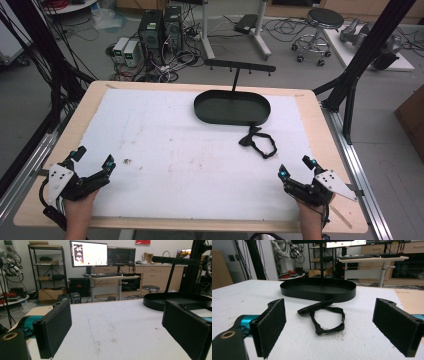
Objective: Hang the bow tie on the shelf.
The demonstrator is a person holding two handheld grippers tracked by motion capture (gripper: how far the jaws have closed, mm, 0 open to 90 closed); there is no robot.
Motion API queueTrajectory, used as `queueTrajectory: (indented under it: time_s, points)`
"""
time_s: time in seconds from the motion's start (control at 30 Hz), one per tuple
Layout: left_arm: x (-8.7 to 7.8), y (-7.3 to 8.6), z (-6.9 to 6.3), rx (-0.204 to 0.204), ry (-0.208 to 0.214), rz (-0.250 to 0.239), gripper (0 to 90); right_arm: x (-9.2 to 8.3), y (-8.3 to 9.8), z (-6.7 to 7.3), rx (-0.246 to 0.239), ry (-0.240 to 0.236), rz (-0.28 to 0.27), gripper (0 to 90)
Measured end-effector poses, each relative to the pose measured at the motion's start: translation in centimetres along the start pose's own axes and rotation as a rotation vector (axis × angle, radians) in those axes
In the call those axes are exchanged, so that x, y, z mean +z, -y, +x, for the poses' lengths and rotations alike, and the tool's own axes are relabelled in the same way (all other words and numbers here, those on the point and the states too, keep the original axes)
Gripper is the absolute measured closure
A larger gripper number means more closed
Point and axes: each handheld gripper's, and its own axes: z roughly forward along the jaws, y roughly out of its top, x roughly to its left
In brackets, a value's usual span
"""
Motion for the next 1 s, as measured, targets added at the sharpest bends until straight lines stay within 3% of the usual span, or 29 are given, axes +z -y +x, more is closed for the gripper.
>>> queueTrajectory:
  time_s: [0.4,0.53,0.73,0.9,1.0]
  points:
    - [0.2,0.2,-0.1,-0.003,0.011,0.001,9.6,0.6,-0.2,-0.1,0.033,-0.007,0.044,11.1]
    - [0.1,0.2,-0.2,-0.012,0.017,-0.002,9.6,0.9,-0.8,-0.4,0.061,0.001,0.069,15.7]
    - [0.1,0.3,-0.3,-0.030,0.013,-0.010,9.6,1.9,-1.9,-0.8,0.027,0.005,0.085,15.3]
    - [0.1,0.4,-0.4,-0.024,0.017,-0.004,9.6,3.7,-2.3,-1.3,0.058,0.005,0.161,12.0]
    - [0.1,0.4,-0.4,-0.024,0.018,-0.003,9.6,4.6,-2.7,-1.3,0.050,0.005,0.191,12.0]
